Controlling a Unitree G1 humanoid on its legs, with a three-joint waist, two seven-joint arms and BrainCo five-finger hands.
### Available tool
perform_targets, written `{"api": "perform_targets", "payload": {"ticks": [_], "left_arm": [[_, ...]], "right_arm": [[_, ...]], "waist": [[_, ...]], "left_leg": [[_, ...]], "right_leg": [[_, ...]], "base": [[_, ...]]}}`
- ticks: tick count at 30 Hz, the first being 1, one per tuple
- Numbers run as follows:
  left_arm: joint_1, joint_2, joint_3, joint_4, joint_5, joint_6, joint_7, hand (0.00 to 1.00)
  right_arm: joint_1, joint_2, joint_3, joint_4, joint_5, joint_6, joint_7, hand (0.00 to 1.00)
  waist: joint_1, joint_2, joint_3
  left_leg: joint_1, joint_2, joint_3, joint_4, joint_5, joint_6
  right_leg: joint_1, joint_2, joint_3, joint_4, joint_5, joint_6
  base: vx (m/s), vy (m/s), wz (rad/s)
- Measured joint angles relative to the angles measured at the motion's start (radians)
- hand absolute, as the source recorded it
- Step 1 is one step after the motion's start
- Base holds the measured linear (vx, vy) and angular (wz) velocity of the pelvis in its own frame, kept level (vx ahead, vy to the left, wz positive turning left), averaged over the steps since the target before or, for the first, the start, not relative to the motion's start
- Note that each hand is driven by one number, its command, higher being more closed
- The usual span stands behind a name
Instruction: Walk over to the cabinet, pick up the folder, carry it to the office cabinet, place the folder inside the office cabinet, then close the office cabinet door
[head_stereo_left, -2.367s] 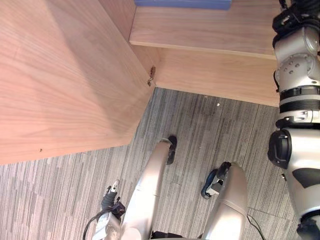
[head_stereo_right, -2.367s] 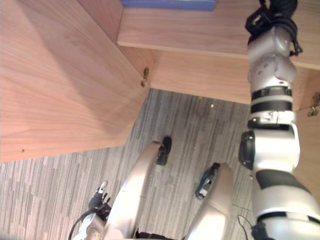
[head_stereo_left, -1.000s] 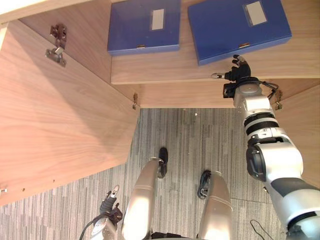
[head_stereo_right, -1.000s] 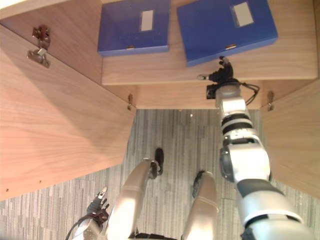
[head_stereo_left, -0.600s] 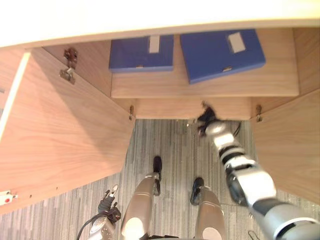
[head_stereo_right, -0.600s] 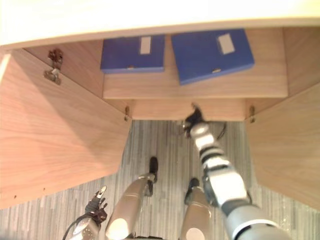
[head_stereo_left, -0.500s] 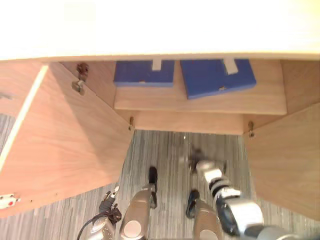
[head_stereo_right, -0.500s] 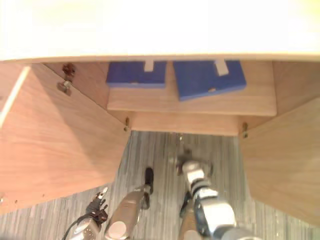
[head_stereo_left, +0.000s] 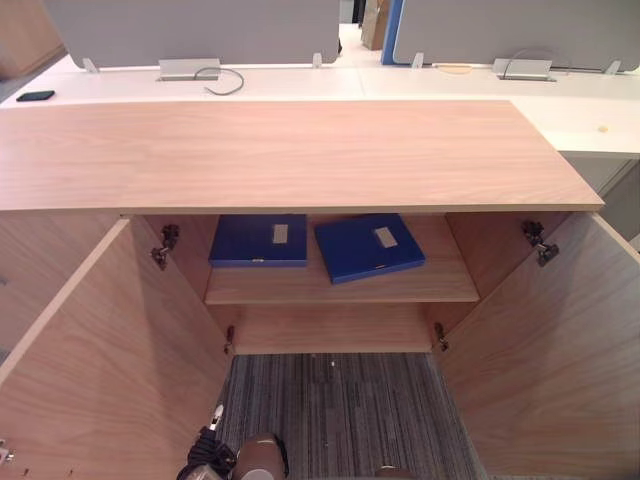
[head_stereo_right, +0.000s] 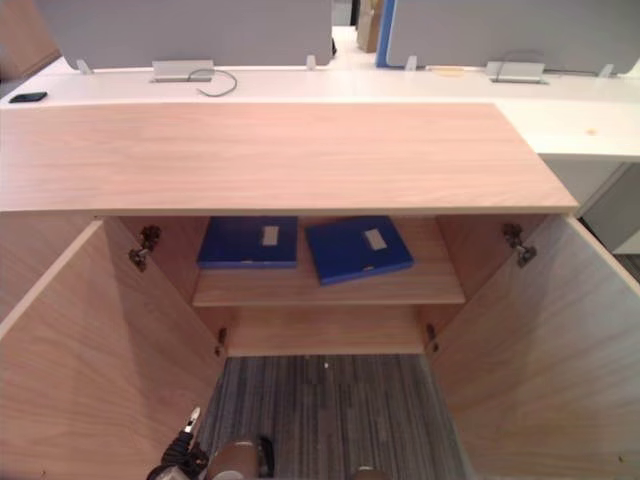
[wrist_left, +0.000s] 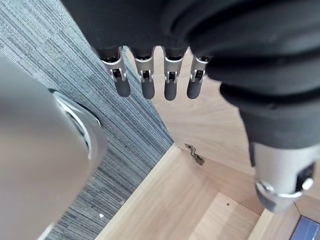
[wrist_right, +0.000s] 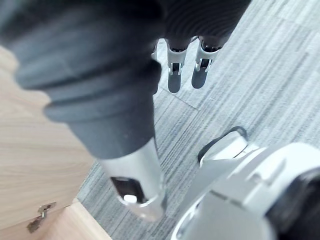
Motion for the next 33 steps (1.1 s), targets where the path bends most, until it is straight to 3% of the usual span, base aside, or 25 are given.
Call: {"api": "perform_targets", "payload": {"ticks": [3, 7, 9, 14, 18, 19, 20, 22, 25, 26, 27, 29, 33], "left_arm": [[0.019, 0.000, 0.004, 0.008, 0.021, 0.004, 0.001, 0.00], [0.027, 0.002, 0.005, 0.050, 0.040, 0.002, 0.010, 0.00], [0.031, 0.007, 0.005, 0.068, 0.053, 0.003, 0.016, 0.00], [0.031, 0.006, 0.003, 0.072, 0.052, 0.002, 0.024, 0.00], [0.031, 0.007, -0.018, 0.072, 0.052, 0.002, 0.027, 0.00], [0.032, 0.011, -0.026, 0.073, 0.053, 0.002, 0.028, 0.00], [0.035, 0.013, -0.040, 0.073, 0.053, 0.002, 0.028, 0.00], [0.038, 0.015, -0.057, 0.074, 0.054, 0.000, 0.031, 0.00], [0.039, 0.023, -0.082, 0.077, 0.059, -0.004, 0.037, 0.00], [0.029, 0.034, -0.085, 0.077, 0.061, -0.005, 0.040, 0.00], [0.024, 0.046, -0.085, 0.071, 0.060, -0.006, 0.042, 0.00], [0.026, 0.017, -0.079, 0.076, 0.061, -0.007, 0.045, 0.00], [0.031, 0.011, -0.061, 0.070, 0.062, -0.008, 0.044, 0.00]], "right_arm": [[-0.012, -0.029, 0.101, -0.013, -0.099, 0.015, 0.015, 0.00], [-0.081, -0.044, 0.268, -0.028, -0.110, 0.012, 0.027, 0.00], [-0.105, -0.001, 0.279, -0.028, -0.090, 0.005, 0.028, 0.00], [-0.109, 0.032, 0.285, -0.029, -0.091, 0.004, 0.037, 0.00], [-0.124, 0.034, 0.291, -0.042, -0.095, 0.005, 0.045, 0.00], [-0.123, 0.032, 0.299, -0.047, -0.092, 0.005, 0.044, 0.00], [-0.123, 0.027, 0.312, -0.051, -0.091, 0.005, 0.044, 0.00], [-0.122, 0.023, 0.334, -0.053, -0.090, 0.000, 0.043, 0.00], [-0.124, 0.022, 0.334, -0.060, -0.080, -0.006, 0.042, 0.00], [-0.123, 0.026, 0.334, -0.060, -0.070, -0.009, 0.040, 0.00], [-0.121, 0.033, 0.333, -0.059, -0.065, -0.009, 0.039, 0.00], [-0.123, 0.002, 0.331, -0.061, -0.051, -0.010, 0.033, 0.00], [-0.116, 0.002, 0.333, -0.061, -0.052, -0.009, 0.033, 0.00]], "waist": [[0.009, -0.003, -0.019], [0.007, -0.002, -0.070], [0.006, -0.009, -0.125], [0.013, -0.011, -0.131], [0.026, -0.012, -0.103], [0.023, -0.008, -0.102], [0.021, -0.003, -0.105], [0.016, -0.001, -0.100], [0.009, 0.001, -0.082], [0.008, -0.015, -0.067], [0.010, -0.038, -0.059], [0.020, 0.006, -0.055], [0.013, 0.013, -0.058]], "left_leg": [[0.001, -0.027, 0.012, -0.062, 0.009, 0.018], [0.058, -0.043, 0.050, -0.157, 0.043, 0.028], [0.072, -0.055, 0.062, -0.217, 0.067, 0.028], [0.147, -0.097, 0.074, -0.288, 0.083, 0.037], [0.262, -0.121, 0.126, -0.380, 0.076, 0.039], [0.290, -0.120, 0.133, -0.394, 0.075, 0.040], [0.310, -0.111, 0.132, -0.404, 0.075, 0.041], [0.318, -0.099, 0.114, -0.405, 0.071, 0.038], [0.293, -0.049, 0.036, -0.333, 0.036, 0.003], [0.260, -0.034, -0.005, -0.242, -0.006, -0.023], [0.243, -0.037, -0.019, -0.194, -0.029, -0.036], [0.222, 0.027, -0.087, -0.095, -0.079, -0.061], [0.209, 0.080, -0.119, -0.098, -0.086, -0.095]], "right_leg": [[-0.043, -0.023, 0.023, 0.010, 0.008, 0.003], [-0.012, -0.024, 0.054, -0.087, 0.075, 0.012], [-0.009, -0.026, 0.060, -0.140, 0.103, 0.014], [0.033, -0.061, 0.054, -0.149, 0.108, 0.032], [-0.096, -0.109, 0.076, 0.182, 0.102, 0.013], [-0.137, -0.122, 0.070, 0.285, 0.125, -0.021], [-0.157, -0.129, 0.058, 0.346, 0.133, -0.047], [-0.163, -0.154, 0.028, 0.340, 0.108, -0.036], [-0.143, -0.145, 0.037, 0.169, 0.089, -0.013], [-0.113, -0.132, 0.069, 0.039, 0.120, -0.013], [-0.099, -0.139, 0.085, 0.004, 0.169, 0.037], [-0.083, -0.087, 0.041, 0.073, 0.103, 0.050], [-0.081, -0.036, -0.001, 0.090, 0.070, 0.026]], "base": [[-0.04, 0.111, -0.15], [-0.02, 0.053, -0.23], [0.05, 0.000, -0.22], [0.08, 0.015, -0.03], [0.04, 0.053, -0.43], [0.06, 0.030, -0.28], [0.07, 0.003, -0.08], [0.09, -0.084, 0.22], [0.10, -0.230, 0.56], [0.07, -0.335, 0.79], [0.06, -0.355, 0.75], [0.07, -0.290, 0.37], [0.10, -0.217, 0.13]]}}
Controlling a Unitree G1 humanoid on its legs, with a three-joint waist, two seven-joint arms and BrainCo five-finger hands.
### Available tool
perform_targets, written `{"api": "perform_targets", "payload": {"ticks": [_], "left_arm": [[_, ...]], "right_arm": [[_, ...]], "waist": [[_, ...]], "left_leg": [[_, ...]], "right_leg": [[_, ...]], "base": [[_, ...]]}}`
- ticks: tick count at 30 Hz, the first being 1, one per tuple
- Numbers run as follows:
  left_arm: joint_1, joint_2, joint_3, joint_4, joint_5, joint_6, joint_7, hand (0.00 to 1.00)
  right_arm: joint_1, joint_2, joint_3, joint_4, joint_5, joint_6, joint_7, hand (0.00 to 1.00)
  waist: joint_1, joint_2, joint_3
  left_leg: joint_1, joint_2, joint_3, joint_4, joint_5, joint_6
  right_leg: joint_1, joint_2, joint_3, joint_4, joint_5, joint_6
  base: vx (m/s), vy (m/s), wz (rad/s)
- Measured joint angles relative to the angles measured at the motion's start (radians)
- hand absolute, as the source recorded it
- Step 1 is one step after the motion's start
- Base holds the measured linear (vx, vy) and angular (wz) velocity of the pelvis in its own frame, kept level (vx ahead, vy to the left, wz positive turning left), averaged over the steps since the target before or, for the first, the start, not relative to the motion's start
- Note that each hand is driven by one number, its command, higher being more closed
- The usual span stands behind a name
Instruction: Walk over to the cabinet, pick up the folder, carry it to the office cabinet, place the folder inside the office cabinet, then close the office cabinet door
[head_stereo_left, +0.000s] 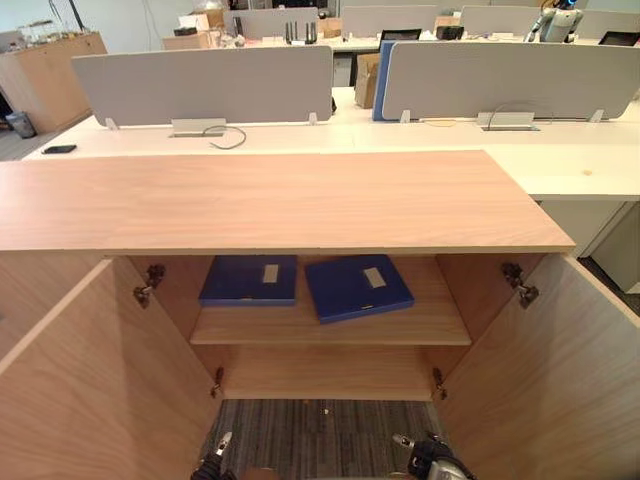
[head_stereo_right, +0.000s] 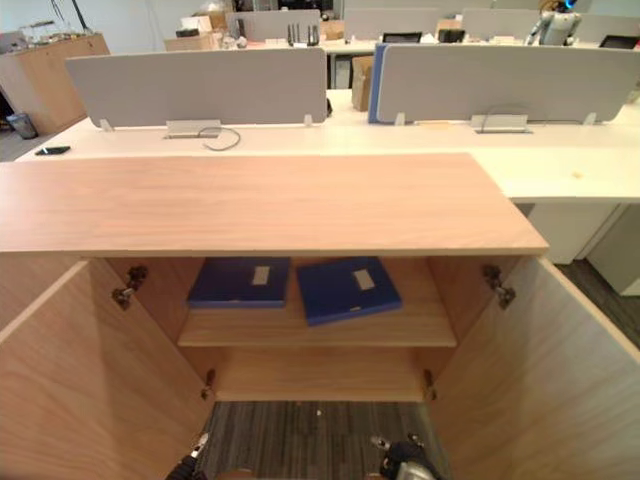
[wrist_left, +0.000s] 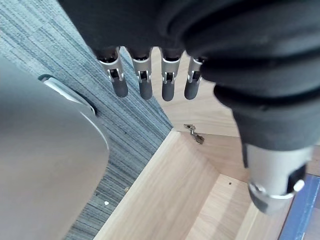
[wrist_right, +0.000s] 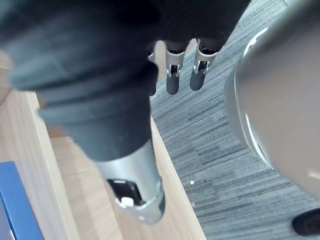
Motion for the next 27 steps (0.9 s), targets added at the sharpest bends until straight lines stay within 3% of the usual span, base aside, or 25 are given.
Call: {"api": "perform_targets", "payload": {"ticks": [5, 9, 17, 21, 24, 27], "left_arm": [[0.007, -0.009, 0.030, -0.007, 0.003, 0.002, 0.000, 0.00], [0.024, -0.007, 0.019, -0.014, 0.008, 0.002, -0.001, 0.00], [0.038, 0.047, -0.129, -0.013, 0.025, 0.000, -0.001, 0.00], [0.021, 0.065, -0.187, -0.038, 0.031, -0.021, 0.000, 0.00], [-0.017, 0.080, -0.220, -0.048, 0.027, -0.030, 0.016, 0.00], [-0.027, 0.081, -0.241, -0.071, -0.001, -0.037, 0.036, 0.00]], "right_arm": [[0.019, 0.002, 0.013, -0.022, -0.005, -0.002, 0.001, 0.00], [0.056, 0.004, 0.131, -0.112, -0.044, -0.003, 0.006, 0.00], [-0.033, -0.056, 0.251, -0.221, -0.138, -0.020, 0.010, 0.00], [-0.206, -0.100, 0.327, -0.286, -0.156, -0.027, -0.001, 0.00], [-0.402, -0.137, 0.368, -0.333, -0.119, -0.064, -0.032, 0.00], [-0.530, -0.164, 0.400, -0.323, -0.063, -0.066, -0.067, 0.00]], "waist": [[-0.006, 0.002, -0.008], [-0.010, 0.004, -0.031], [-0.012, 0.006, -0.036], [-0.013, 0.016, 0.059], [-0.009, 0.026, 0.135], [0.000, 0.040, 0.197]], "left_leg": [[0.020, 0.007, -0.004, -0.053, 0.017, -0.031], [0.033, -0.004, 0.000, -0.120, 0.041, -0.030], [0.070, -0.030, 0.003, -0.270, 0.122, -0.017], [0.015, -0.046, 0.000, -0.239, 0.138, -0.012], [-0.126, -0.061, -0.001, -0.192, 0.166, -0.009], [-0.199, -0.063, -0.009, -0.197, 0.190, -0.012]], "right_leg": [[0.037, 0.007, -0.027, -0.049, 0.002, 0.001], [0.055, 0.006, -0.032, -0.108, 0.021, 0.010], [0.077, 0.012, -0.030, -0.232, 0.098, 0.015], [0.007, -0.011, -0.022, -0.167, 0.102, 0.014], [-0.159, -0.034, 0.002, -0.077, 0.099, 0.009], [-0.254, -0.039, 0.008, -0.033, 0.094, 0.008]], "base": [[0.10, -0.039, 0.10], [0.10, 0.016, 0.04], [0.06, 0.014, 0.00], [-0.15, 0.039, 0.00], [-0.29, -0.027, -0.02], [-0.21, -0.051, 0.05]]}}
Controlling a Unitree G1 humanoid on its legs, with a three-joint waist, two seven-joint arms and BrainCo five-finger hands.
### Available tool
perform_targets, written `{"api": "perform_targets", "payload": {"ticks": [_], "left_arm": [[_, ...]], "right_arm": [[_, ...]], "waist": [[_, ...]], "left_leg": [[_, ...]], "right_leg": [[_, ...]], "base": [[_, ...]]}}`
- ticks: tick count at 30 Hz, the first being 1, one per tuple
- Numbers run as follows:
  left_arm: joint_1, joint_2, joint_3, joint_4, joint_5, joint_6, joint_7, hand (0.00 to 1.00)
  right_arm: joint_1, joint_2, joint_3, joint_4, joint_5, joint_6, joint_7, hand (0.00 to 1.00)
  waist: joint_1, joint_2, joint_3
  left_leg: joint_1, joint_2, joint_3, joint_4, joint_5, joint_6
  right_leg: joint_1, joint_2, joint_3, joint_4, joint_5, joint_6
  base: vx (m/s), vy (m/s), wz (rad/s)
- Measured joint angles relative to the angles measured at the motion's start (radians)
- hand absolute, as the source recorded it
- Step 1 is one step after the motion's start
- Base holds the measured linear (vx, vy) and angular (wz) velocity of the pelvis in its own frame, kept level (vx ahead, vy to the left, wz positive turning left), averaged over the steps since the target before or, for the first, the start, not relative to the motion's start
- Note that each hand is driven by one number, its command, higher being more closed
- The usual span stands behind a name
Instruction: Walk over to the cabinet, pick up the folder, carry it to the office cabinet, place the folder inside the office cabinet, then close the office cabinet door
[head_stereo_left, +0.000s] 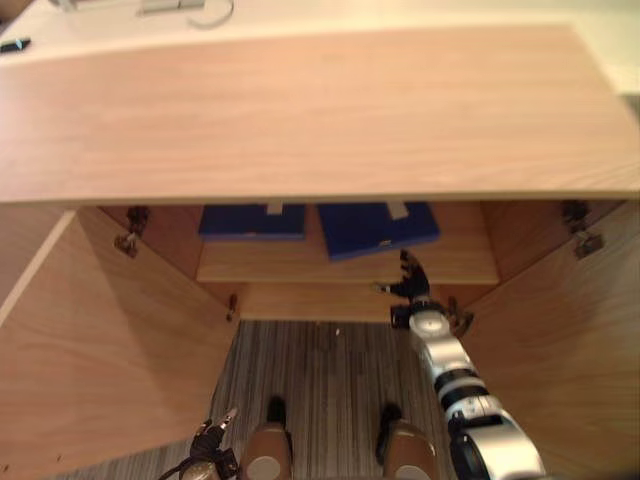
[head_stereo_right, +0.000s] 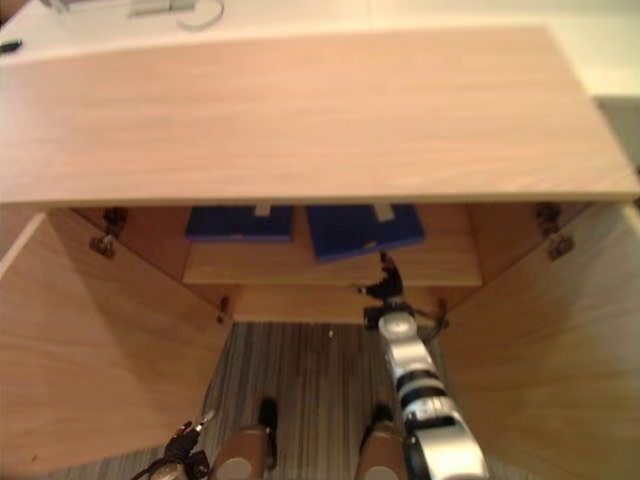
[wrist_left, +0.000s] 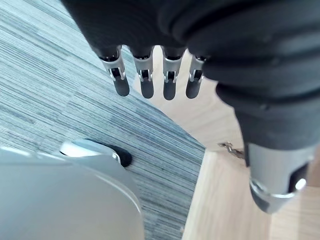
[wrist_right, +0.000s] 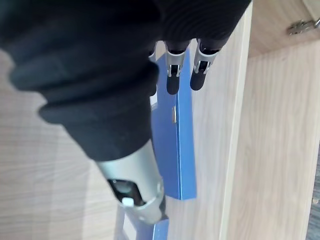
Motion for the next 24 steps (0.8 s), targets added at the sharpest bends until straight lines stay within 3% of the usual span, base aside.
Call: {"api": "perform_targets", "payload": {"ticks": [7, 12, 24], "left_arm": [[-0.037, 0.013, -0.037, -0.016, -0.093, -0.023, 0.023, 0.00], [-0.053, 0.012, -0.061, -0.038, -0.123, -0.026, 0.039, 0.00], [-0.086, 0.016, -0.129, -0.053, -0.149, -0.049, 0.061, 0.00]], "right_arm": [[-0.251, -0.099, 0.068, 0.193, 0.050, 0.023, -0.057, 0.00], [-0.389, -0.137, 0.148, 0.240, 0.065, 0.029, -0.079, 0.00], [-0.611, -0.316, 0.368, 0.308, 0.059, 0.028, -0.108, 0.00]], "waist": [[0.018, 0.008, 0.112], [0.029, 0.023, 0.158], [0.076, 0.043, 0.184]], "left_leg": [[-0.129, 0.010, -0.024, -0.041, 0.088, -0.019], [-0.176, 0.011, -0.038, -0.042, 0.101, -0.024], [-0.261, -0.011, -0.075, -0.117, 0.162, -0.021]], "right_leg": [[-0.164, 0.007, -0.001, 0.043, 0.021, -0.031], [-0.211, 0.007, -0.008, 0.063, 0.026, -0.040], [-0.308, -0.014, -0.035, 0.077, 0.026, -0.041]], "base": [[-0.09, -0.055, 0.02], [0.03, -0.027, 0.05], [0.03, 0.009, 0.11]]}}
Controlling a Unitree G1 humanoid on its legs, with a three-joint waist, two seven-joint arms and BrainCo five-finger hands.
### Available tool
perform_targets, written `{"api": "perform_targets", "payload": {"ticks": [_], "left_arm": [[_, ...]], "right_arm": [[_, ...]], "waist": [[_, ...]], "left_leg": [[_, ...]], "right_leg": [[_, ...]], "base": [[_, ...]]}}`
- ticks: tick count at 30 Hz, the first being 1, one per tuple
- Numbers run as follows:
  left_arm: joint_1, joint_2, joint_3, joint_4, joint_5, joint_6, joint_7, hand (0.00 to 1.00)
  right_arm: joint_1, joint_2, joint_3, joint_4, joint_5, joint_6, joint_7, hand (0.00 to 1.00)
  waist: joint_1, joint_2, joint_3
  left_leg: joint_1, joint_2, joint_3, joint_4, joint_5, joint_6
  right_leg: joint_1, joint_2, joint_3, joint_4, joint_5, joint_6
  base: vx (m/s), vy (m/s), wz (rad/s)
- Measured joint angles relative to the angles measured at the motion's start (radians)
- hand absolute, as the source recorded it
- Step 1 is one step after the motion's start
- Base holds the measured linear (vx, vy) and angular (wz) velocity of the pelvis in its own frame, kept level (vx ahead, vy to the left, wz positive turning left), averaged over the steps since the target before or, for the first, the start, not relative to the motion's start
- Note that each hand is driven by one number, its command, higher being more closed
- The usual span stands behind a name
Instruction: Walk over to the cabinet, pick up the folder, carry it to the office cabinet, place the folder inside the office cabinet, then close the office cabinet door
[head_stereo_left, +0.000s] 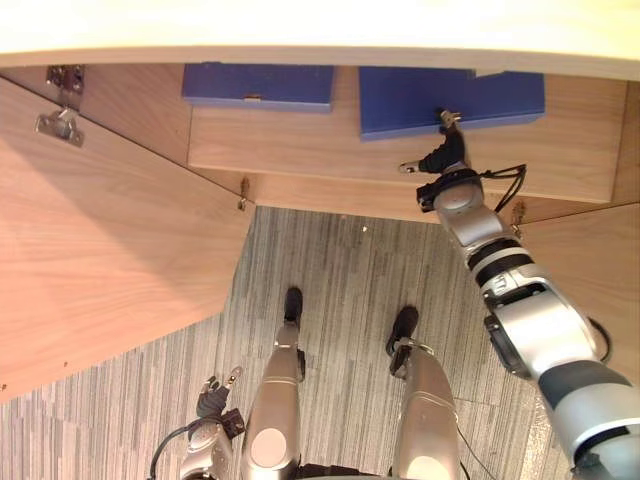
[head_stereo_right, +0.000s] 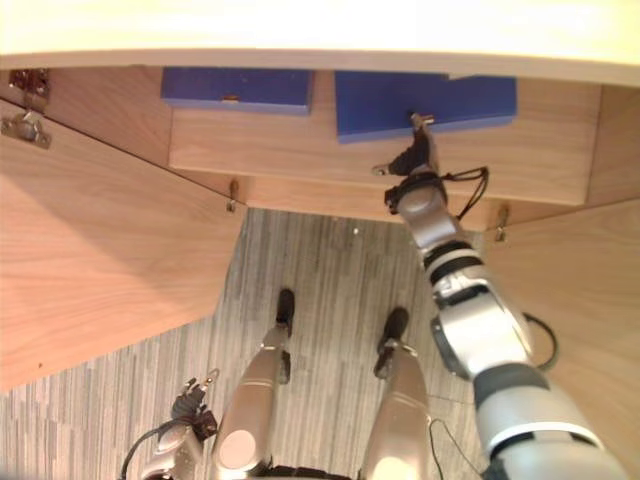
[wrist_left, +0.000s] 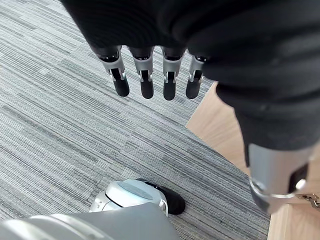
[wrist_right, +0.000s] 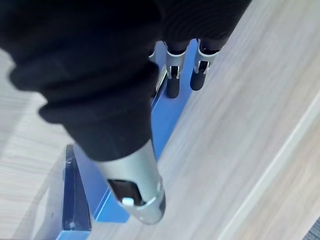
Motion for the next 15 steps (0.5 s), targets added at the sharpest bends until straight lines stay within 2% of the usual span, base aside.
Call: {"api": "perform_targets", "payload": {"ticks": [5, 9, 15], "left_arm": [[-0.001, -0.001, -0.002, -0.001, -0.005, -0.001, 0.003, 0.00], [-0.005, -0.001, -0.018, -0.011, -0.007, -0.001, 0.011, 0.00], [-0.007, 0.003, -0.041, -0.020, -0.007, -0.004, 0.018, 0.00]], "right_arm": [[-0.021, -0.014, 0.095, 0.004, -0.037, 0.000, 0.002, 0.00], [-0.027, -0.031, 0.123, 0.015, -0.040, -0.009, 0.005, 0.00], [-0.032, -0.038, 0.140, 0.026, -0.079, -0.031, 0.005, 0.00]], "waist": [[0.007, 0.000, 0.000], [0.028, 0.000, 0.000], [0.038, 0.000, 0.000]], "left_leg": [[0.001, 0.003, -0.002, -0.025, 0.012, -0.002], [0.001, 0.005, -0.003, -0.033, 0.015, -0.003], [0.001, 0.006, -0.004, -0.053, 0.023, -0.003]], "right_leg": [[-0.007, 0.004, -0.001, -0.003, -0.001, -0.001], [-0.009, 0.006, -0.002, -0.008, -0.001, -0.001], [-0.014, 0.008, -0.005, -0.015, -0.001, -0.001]], "base": [[0.02, 0.001, 0.00], [0.03, 0.008, 0.00], [0.04, 0.009, 0.00]]}}
